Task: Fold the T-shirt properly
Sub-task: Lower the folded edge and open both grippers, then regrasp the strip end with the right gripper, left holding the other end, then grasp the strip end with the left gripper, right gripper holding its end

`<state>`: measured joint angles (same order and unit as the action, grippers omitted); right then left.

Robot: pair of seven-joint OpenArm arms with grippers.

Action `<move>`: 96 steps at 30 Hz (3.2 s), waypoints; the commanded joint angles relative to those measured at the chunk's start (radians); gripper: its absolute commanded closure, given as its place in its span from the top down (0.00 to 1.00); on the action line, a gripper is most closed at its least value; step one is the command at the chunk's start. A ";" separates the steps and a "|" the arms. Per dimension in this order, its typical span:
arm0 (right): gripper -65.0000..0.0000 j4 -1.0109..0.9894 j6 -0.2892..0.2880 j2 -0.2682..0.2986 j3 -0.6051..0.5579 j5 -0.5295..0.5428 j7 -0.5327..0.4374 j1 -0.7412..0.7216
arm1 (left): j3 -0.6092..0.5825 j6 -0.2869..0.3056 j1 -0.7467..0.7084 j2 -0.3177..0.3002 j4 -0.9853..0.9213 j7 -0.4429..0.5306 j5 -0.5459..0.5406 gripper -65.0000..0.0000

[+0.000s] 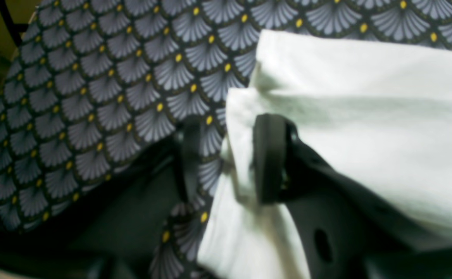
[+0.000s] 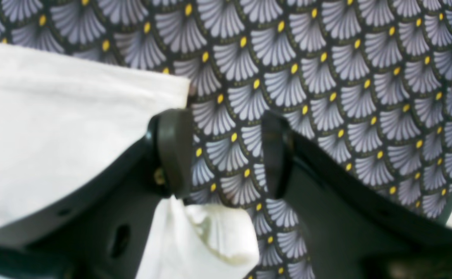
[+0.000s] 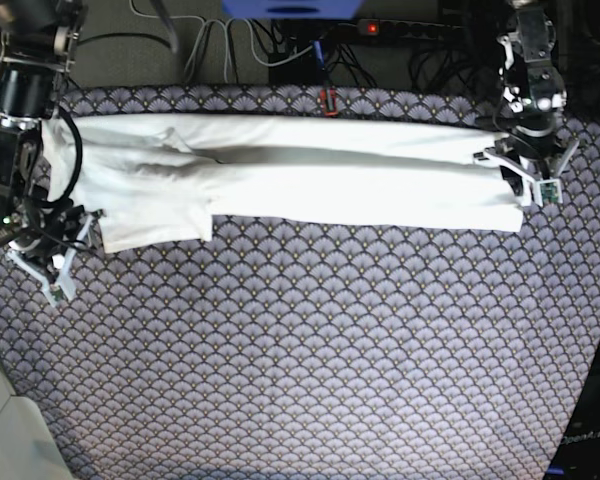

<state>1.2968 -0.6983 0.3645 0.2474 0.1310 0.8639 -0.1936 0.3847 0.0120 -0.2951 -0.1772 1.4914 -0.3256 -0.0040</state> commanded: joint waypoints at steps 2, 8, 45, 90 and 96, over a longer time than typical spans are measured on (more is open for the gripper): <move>0.45 0.010 0.000 0.000 0.003 0.008 -0.013 -0.020 | 0.004 -0.004 0.010 -0.011 0.015 0.019 0.003 0.36; 0.45 0.008 0.000 -0.029 0.002 0.008 -0.015 -0.020 | 0.003 -0.004 0.014 -0.006 0.016 0.019 0.008 0.36; 0.28 -0.170 0.000 -0.011 -0.076 0.005 -0.140 -0.040 | 0.004 -0.005 0.006 -0.006 0.021 0.019 0.009 0.36; 0.00 0.648 0.000 -0.026 0.105 0.008 -0.031 0.504 | 0.004 -0.005 0.012 -0.014 -0.041 0.021 0.005 0.36; 0.00 0.642 0.000 -0.026 0.103 0.008 -0.031 0.518 | 0.004 -0.005 0.012 -0.026 -0.038 0.021 0.003 0.36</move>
<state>1.9244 -0.7025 0.3241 0.3439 0.1379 0.8490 0.3275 0.3843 0.0162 -0.2840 -0.1886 1.4422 -0.2989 -0.0048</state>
